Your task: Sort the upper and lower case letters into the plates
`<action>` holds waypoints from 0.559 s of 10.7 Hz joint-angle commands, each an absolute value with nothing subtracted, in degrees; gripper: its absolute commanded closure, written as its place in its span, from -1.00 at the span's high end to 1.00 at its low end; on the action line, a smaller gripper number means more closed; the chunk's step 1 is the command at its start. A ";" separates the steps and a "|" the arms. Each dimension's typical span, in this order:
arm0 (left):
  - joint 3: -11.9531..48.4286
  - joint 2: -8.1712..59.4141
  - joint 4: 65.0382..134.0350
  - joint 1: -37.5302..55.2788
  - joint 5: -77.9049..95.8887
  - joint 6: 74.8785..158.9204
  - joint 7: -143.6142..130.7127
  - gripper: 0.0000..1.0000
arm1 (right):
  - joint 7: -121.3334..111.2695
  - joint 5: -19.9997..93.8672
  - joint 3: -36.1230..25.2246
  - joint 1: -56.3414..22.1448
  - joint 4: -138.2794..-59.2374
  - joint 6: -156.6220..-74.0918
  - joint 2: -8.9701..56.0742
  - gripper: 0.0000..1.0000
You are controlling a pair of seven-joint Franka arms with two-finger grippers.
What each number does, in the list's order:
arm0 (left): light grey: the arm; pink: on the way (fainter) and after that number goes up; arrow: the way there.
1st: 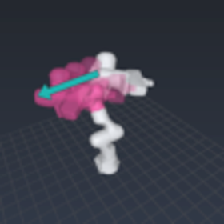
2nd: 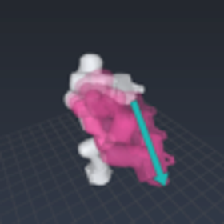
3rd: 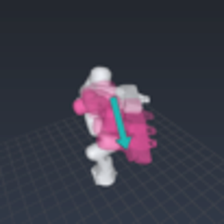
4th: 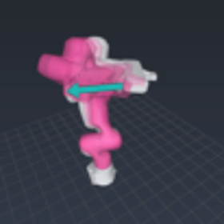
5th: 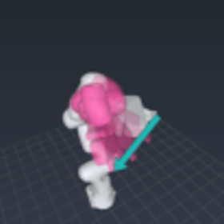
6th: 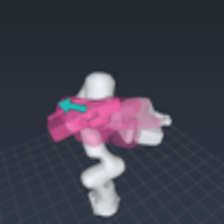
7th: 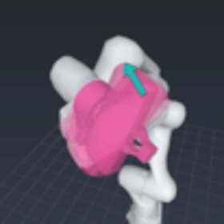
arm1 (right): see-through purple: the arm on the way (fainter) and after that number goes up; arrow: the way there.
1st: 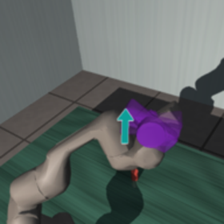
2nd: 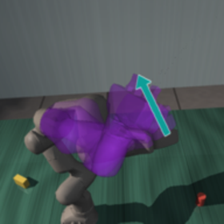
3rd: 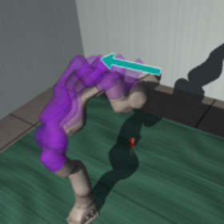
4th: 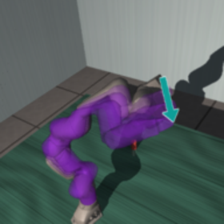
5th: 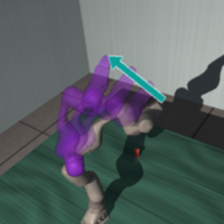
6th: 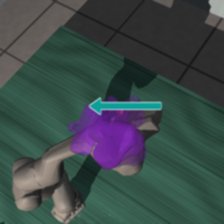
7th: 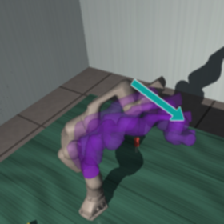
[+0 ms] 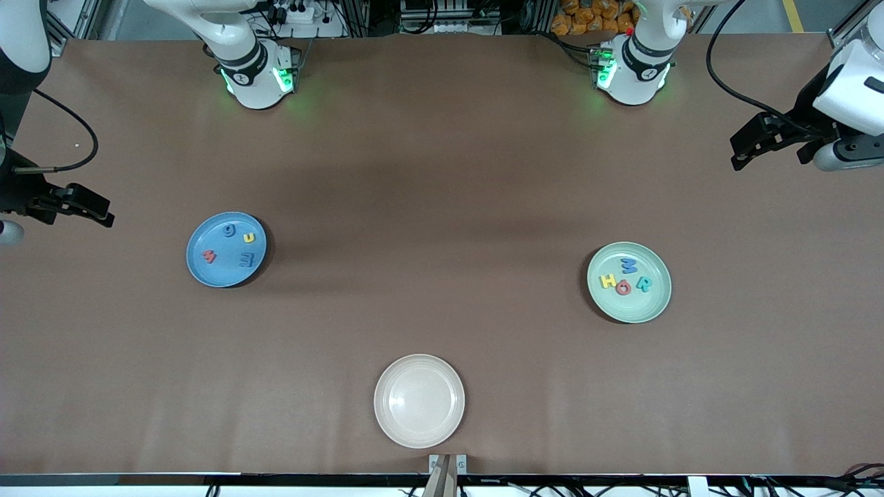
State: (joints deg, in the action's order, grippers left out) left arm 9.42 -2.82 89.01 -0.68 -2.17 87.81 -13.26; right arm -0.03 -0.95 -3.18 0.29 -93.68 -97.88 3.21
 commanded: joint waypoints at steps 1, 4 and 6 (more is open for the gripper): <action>9.23 -3.69 89.21 -0.88 -0.79 88.07 -12.04 1.00 | 0.36 -2.02 -3.16 0.17 -92.90 -94.77 3.16 1.00; 9.14 -3.69 89.21 -0.88 0.78 87.98 -12.04 1.00 | 0.53 -2.99 -3.16 0.00 -92.64 -95.10 3.34 1.00; 9.05 -3.60 89.21 -0.88 0.88 87.98 -11.95 1.00 | 0.53 -2.73 -3.16 0.26 -92.46 -95.10 3.16 1.00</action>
State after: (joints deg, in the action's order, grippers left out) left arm 9.39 -2.84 89.01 -0.68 -0.52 87.82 -13.26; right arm -0.03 -1.69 -3.22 0.26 -93.49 -95.85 3.22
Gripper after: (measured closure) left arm 0.000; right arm 0.000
